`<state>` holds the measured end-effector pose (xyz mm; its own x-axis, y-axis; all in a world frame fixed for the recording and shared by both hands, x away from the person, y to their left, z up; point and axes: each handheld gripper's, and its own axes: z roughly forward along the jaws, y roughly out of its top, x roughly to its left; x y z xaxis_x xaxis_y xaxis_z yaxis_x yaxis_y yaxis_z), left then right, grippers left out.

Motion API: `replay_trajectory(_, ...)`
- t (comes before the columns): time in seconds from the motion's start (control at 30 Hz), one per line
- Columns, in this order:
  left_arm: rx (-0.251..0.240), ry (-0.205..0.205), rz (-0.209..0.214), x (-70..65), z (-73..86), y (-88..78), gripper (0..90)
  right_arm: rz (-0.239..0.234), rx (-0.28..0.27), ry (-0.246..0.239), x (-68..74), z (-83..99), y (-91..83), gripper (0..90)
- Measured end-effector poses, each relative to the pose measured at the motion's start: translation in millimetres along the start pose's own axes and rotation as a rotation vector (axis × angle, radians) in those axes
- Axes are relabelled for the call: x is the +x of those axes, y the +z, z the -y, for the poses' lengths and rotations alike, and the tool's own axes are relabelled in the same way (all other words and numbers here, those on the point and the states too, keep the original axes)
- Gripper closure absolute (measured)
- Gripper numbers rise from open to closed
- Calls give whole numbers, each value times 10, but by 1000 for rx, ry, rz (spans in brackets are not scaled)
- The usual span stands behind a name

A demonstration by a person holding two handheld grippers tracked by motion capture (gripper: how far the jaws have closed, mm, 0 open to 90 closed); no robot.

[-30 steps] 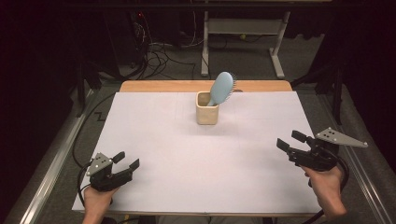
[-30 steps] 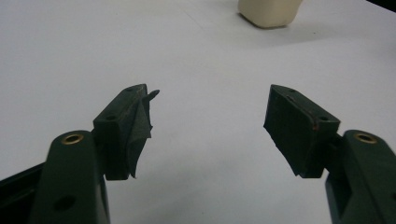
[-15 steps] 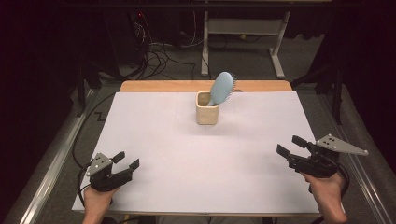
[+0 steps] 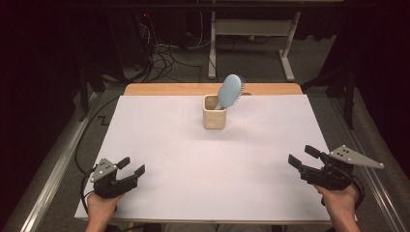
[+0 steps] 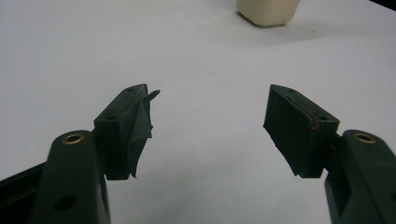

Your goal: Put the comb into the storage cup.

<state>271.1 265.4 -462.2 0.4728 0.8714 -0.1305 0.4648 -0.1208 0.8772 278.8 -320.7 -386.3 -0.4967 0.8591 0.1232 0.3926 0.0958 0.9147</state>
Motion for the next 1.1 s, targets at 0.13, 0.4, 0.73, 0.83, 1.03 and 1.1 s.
replay_trajectory(0.13, -1, 1, 0, -2, 0, -2, 323, -1, 1, -3, 14, 36, 0, 267)
replay_trajectory(0.4, -1, 1, 1, -4, -1, 0, 323, 2, 7, -1, 25, 100, -3, 267)
replay_trajectory(0.73, -5, 0, -2, -3, -1, -6, 324, 3, 17, -5, 41, 176, 16, 267)
replay_trajectory(0.83, -6, -3, -3, 2, -1, -9, 324, 0, 28, -5, 50, 198, 36, 267)
replay_trajectory(1.03, -4, 1, -3, -2, -1, -5, 324, -3, 47, -9, 65, 257, 70, 264)
replay_trajectory(1.1, -3, 1, -2, -2, -1, -5, 324, -5, 46, -6, 58, 275, 75, 263)
